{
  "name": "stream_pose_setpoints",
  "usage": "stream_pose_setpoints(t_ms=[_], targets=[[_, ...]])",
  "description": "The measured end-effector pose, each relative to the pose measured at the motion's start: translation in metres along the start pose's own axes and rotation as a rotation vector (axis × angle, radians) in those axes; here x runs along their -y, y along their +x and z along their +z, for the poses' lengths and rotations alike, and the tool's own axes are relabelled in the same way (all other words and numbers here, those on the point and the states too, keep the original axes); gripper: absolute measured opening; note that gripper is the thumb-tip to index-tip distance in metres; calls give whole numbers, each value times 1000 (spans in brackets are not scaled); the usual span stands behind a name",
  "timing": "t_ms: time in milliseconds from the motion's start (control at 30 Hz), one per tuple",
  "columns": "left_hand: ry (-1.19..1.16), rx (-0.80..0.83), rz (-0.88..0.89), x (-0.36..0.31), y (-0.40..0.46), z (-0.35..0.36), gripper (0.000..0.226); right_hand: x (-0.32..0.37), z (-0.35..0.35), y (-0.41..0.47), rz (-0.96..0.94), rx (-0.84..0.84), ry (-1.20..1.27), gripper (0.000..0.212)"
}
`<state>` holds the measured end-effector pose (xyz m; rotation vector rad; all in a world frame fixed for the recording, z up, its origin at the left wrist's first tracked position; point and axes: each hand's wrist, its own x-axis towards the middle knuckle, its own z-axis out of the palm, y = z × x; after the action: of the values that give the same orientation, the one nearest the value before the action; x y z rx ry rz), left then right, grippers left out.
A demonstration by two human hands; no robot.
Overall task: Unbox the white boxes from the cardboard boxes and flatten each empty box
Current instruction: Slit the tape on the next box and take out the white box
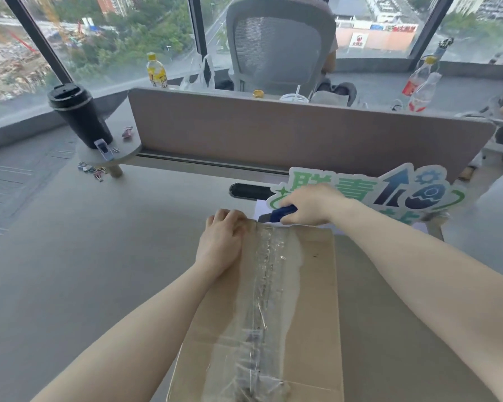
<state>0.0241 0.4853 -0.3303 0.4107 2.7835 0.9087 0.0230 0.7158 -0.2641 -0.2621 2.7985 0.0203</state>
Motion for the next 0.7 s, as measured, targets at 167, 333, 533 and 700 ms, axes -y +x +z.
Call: stream_pose_setpoints(t_ms=[167,333,533,700], targets=[[28,-20,-17,0,1,2,25,-10,-4,14,-81,44,52,19],[31,-45,-60,-4,0,4,22,-17,-9,18,-166,49,-51,16],[6,-50,-73,-3,1,4,18,-30,-6,13,-198,70,-156,20],[-1,-44,-80,-4,1,3,18,-34,-7,8,-186,75,-172,21]])
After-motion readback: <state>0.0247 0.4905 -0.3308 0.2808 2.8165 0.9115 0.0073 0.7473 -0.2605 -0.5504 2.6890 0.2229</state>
